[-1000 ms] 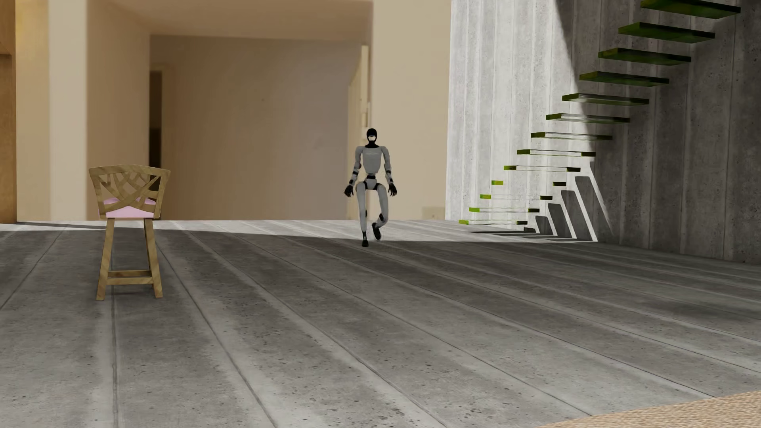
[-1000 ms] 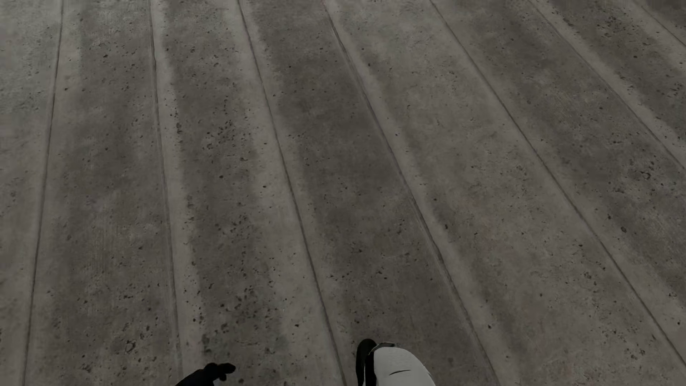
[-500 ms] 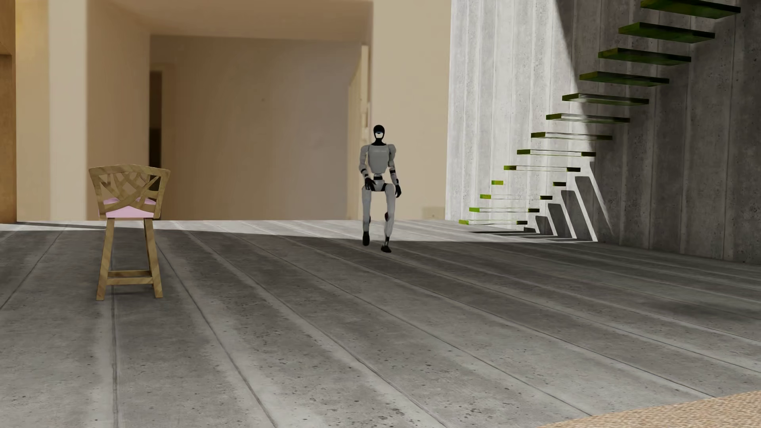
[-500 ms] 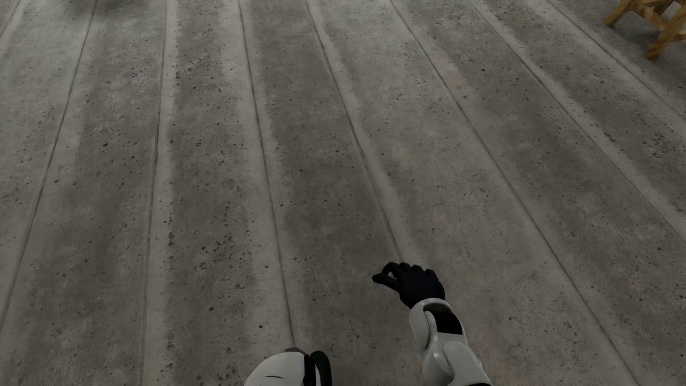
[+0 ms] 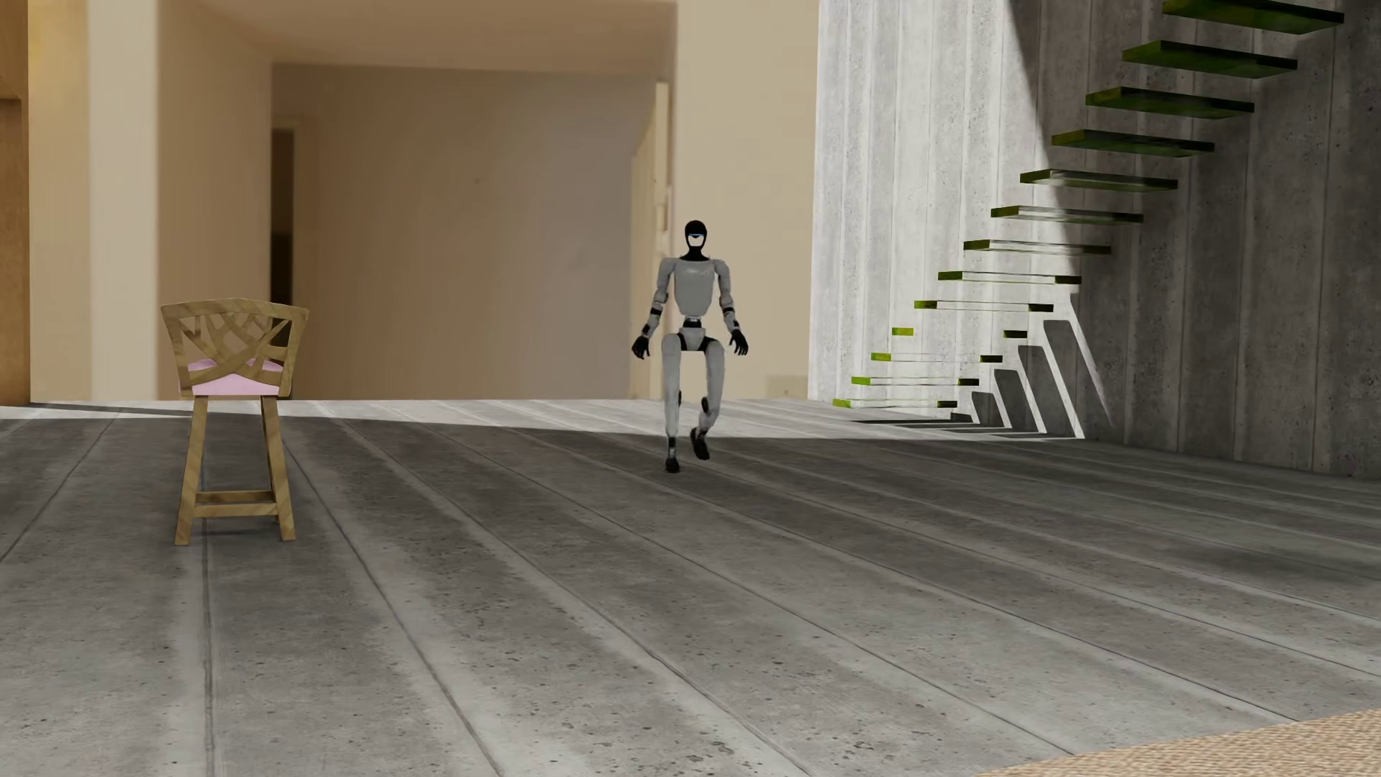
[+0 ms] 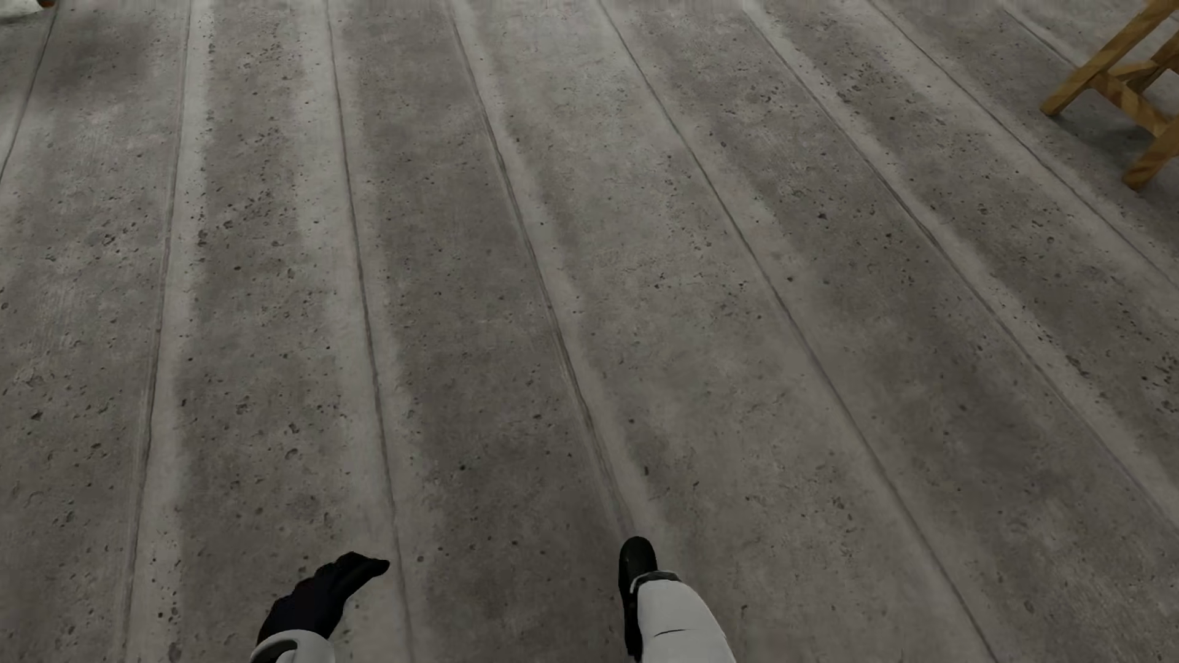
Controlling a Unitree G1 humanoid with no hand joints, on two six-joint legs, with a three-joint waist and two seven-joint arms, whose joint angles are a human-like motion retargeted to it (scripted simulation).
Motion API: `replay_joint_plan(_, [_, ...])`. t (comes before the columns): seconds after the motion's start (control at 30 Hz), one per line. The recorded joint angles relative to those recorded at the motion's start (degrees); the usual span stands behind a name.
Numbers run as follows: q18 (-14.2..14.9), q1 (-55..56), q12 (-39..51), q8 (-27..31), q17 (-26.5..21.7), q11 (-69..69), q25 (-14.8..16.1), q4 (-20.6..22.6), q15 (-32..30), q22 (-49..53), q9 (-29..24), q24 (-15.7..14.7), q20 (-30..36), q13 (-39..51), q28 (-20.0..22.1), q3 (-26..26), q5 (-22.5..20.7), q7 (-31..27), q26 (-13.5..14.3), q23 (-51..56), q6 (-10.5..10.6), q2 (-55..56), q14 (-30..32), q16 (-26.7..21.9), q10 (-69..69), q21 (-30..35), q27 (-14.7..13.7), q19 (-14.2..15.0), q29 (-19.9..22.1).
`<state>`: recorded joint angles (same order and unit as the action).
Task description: Go to the armchair
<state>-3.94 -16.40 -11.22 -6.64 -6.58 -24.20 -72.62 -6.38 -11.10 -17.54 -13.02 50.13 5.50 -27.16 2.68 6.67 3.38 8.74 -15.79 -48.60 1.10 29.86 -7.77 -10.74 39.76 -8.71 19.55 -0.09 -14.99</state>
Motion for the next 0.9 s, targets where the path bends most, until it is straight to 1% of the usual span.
replay_joint_plan(0.03, [1.4,3.9,-0.3,-1.2,1.1,-5.9,-1.7,-4.6,5.3,-3.7,-0.5,0.8,-1.0,1.5,0.5,-0.1,-1.0,2.5,-1.4,0.0,1.1,-0.8,6.7,0.7,12.6,0.7,-1.3,-1.3,0.1])
replay_joint_plan(0.07, [1.8,8.9,-0.6,-2.2,2.1,-8.1,-3.8,-9.8,9.6,-7.8,-0.8,0.6,-2.1,4.3,0.0,-0.5,-2.3,3.8,-2.4,-0.1,2.4,-3.4,11.5,2.1,23.1,2.0,-2.3,-1.5,0.3])
replay_joint_plan(0.1, [0.8,15.0,-0.8,-2.9,2.9,-7.4,-5.9,-11.5,12.6,-11.7,-1.0,-0.3,-3.0,8.3,-1.9,-1.1,-3.6,3.0,-3.1,0.2,3.5,-7.3,7.5,3.6,30.6,3.7,-3.4,-1.4,1.2])
replay_joint_plan(0.13, [-0.4,21.4,-1.8,-3.0,3.5,-4.7,-7.9,-11.7,14.2,-14.7,-0.9,-1.0,-3.2,13.0,-4.7,-1.9,-4.8,2.7,-2.7,0.4,4.2,-11.6,5.3,4.3,35.1,4.8,-4.5,-1.3,2.8])
replay_joint_plan(0.17, [1.8,27.3,-3.3,-2.8,4.8,-1.7,-8.2,-12.0,15.4,-16.6,-0.6,-0.3,-2.2,17.5,-7.4,-2.8,-5.7,3.4,-1.5,1.3,4.6,-15.8,5.5,4.9,36.3,5.0,-5.0,-1.0,5.5])
replay_joint_plan(0.2, [1.8,32.9,-5.6,-2.6,6.5,1.6,-6.4,-11.4,16.4,-16.5,-0.1,1.0,-1.5,22.1,-10.6,-3.9,-6.5,3.8,0.5,2.8,4.8,-19.9,5.7,4.7,35.0,4.3,-5.7,-0.8,8.1])
replay_joint_plan(0.23, [2.5,37.9,-8.0,-2.4,7.9,4.3,-3.5,-10.4,17.5,-15.5,0.5,2.0,-2.0,26.4,-13.2,-5.1,-7.0,4.3,2.9,4.7,4.7,-23.8,5.2,4.5,31.0,3.9,-6.9,-0.6,10.4])
replay_joint_plan(0.27, [2.4,42.0,-10.0,-2.3,8.9,6.1,0.7,-10.0,19.1,-14.5,1.0,2.1,-4.2,30.6,-14.5,-6.2,-7.5,5.0,4.3,7.2,4.6,-27.1,4.6,4.7,24.8,4.1,-8.7,-0.3,12.1])
replay_joint_plan(0.3, [2.2,44.5,-12.0,-2.0,8.9,7.2,4.6,-9.7,21.1,-13.4,1.5,1.5,-7.0,34.8,-14.1,-7.3,-7.9,6.3,5.2,9.3,4.6,-30.3,4.2,5.5,15.7,5.5,-10.6,0.1,13.4])
replay_joint_plan(0.33, [2.0,45.5,-13.6,-1.7,7.8,7.9,7.7,-8.6,23.3,-12.9,1.8,0.9,-9.4,39.1,-12.3,-8.1,-8.0,7.6,5.5,11.2,4.6,-33.4,5.3,6.4,3.4,7.6,-12.2,0.7,14.6])
replay_joint_plan(0.37, [3.4,45.2,-15.0,-1.4,6.0,8.4,9.4,-6.5,25.6,-12.9,2.0,0.6,-11.4,43.2,-9.6,-8.8,-8.1,7.7,5.2,12.7,4.7,-36.3,5.5,7.5,-11.6,10.4,-13.3,1.4,15.9])
replay_joint_plan(0.4, [4.6,44.6,-16.1,-1.0,4.2,9.1,10.3,-4.4,27.4,-13.5,2.2,0.5,-13.0,46.9,-7.0,-9.1,-8.0,7.5,4.6,13.6,4.6,-39.4,3.9,8.7,-25.3,13.1,-13.5,2.1,16.6])
replay_joint_plan(0.43, [7.2,44.8,-17.1,-0.8,2.4,8.3,10.5,-3.6,28.8,-14.7,2.4,0.9,-13.8,50.1,-5.1,-9.1,-8.0,9.2,3.7,14.1,4.5,-42.1,2.2,9.6,-32.2,15.8,-13.2,3.0,16.6])
replay_joint_plan(0.47, [8.4,45.2,-17.4,-1.0,0.5,5.3,10.3,-3.7,29.4,-16.6,2.5,2.1,-13.4,51.9,-5.1,-9.0,-7.6,11.3,2.8,14.6,4.3,-44.7,2.3,9.7,-30.5,17.7,-12.5,3.6,16.7])
replay_joint_plan(0.5, [1.5,45.3,-17.1,-1.1,-1.4,2.4,10.3,-3.6,27.6,-19.0,2.5,4.0,-11.9,52.2,-6.5,-8.9,-6.5,12.7,2.9,15.3,3.9,-47.0,5.4,9.4,-25.0,18.9,-11.9,4.8,16.9])
replay_joint_plan(0.53, [-4.6,44.7,-16.6,-0.8,-2.9,-3.5,10.5,-3.7,22.9,-21.3,2.3,6.0,-10.6,51.3,-8.8,-9.0,-5.2,13.6,3.2,15.9,3.2,-47.9,10.9,9.1,-19.5,19.6,-11.3,5.2,17.0])
replay_joint_plan(0.57, [-8.2,44.8,-16.0,-0.8,-3.9,-14.7,11.3,-3.6,16.5,-22.9,2.0,7.8,-10.1,49.5,-10.6,-9.1,-2.8,14.0,3.6,16.4,2.3,-45.6,10.7,9.3,-11.7,19.6,-10.6,5.6,17.8])
replay_joint_plan(0.6, [-8.6,43.7,-15.3,-0.9,-4.1,-28.4,12.3,-3.1,9.7,-23.5,1.7,8.9,-10.6,46.8,-11.5,-9.3,0.4,14.1,3.9,16.0,1.3,-41.7,5.2,9.8,-5.2,19.3,-9.8,7.1,18.6])
replay_joint_plan(0.63, [-8.3,40.9,-14.5,0.3,-3.8,-40.4,13.3,-1.6,3.6,-23.2,1.5,9.4,-11.6,43.9,-11.1,-9.3,3.2,14.4,4.0,14.5,0.2,-36.3,0.7,10.7,-2.4,18.7,-8.9,5.0,18.9])
replay_joint_plan(0.67, [-7.7,37.0,-13.4,1.5,-3.1,-48.6,14.2,0.4,6.6,-22.1,1.4,9.1,-13.0,40.8,-9.4,-9.2,4.3,14.5,4.1,11.9,-0.8,-30.7,-2.5,11.6,-2.2,17.8,-7.1,3.6,18.8])
replay_joint_plan(0.7, [-7.1,32.4,-12.1,1.3,-2.3,-53.0,14.5,2.8,8.6,-20.7,1.4,8.4,-14.2,37.3,-7.4,-8.9,5.4,13.7,4.2,8.7,-1.6,-25.3,-4.3,12.3,-4.4,16.8,-4.9,1.8,17.9])
replay_joint_plan(0.73, [-6.4,27.9,-10.6,0.6,-1.8,-54.0,14.3,5.4,8.8,-19.0,1.6,7.0,-15.1,33.2,-5.4,-8.3,6.5,12.1,4.6,5.7,-2.1,-20.3,-5.4,13.0,-7.3,15.9,-2.7,2.6,16.5])
replay_joint_plan(0.77, [-5.8,23.5,-9.5,-0.3,-0.8,-52.1,14.0,7.9,8.8,-16.7,1.8,5.4,-14.9,28.5,-4.3,-7.8,7.3,9.7,5.3,2.7,-2.4,-15.7,-6.4,13.7,-10.4,15.4,-0.8,1.5,15.7])
replay_joint_plan(0.8, [-5.1,19.4,-7.7,-0.7,-0.9,-47.6,13.2,9.8,9.3,-15.0,2.1,3.6,-13.9,23.5,-4.0,-7.1,7.3,7.0,6.2,0.9,-2.6,-11.9,-7.7,13.7,-12.8,15.3,-0.5,1.2,13.8])
replay_joint_plan(0.83, [-4.4,15.8,-5.8,-1.3,-0.8,-40.6,12.3,11.2,10.1,-13.5,2.4,2.5,-12.4,18.7,-4.4,-6.5,7.7,4.0,7.2,-0.5,-2.8,-8.8,-9.4,12.9,-14.5,15.6,-1.2,0.4,11.4])
replay_joint_plan(0.87, [-3.8,12.2,-3.9,-2.4,-1.0,-30.7,10.5,12.2,10.1,-11.7,2.7,1.9,-10.2,14.5,-4.7,-5.8,8.3,1.0,7.4,-2.4,-2.9,-6.9,-11.3,11.9,-16.1,16.7,-3.2,-0.7,8.7])
replay_joint_plan(0.9, [-3.3,8.5,-2.1,-5.7,-1.6,-17.7,7.4,12.9,9.4,-9.7,2.9,1.3,-8.0,11.4,-4.3,-5.1,9.5,-1.6,7.2,-5.2,-3.1,-7.0,-13.2,10.8,-17.6,18.7,-6.1,-1.6,3.4])
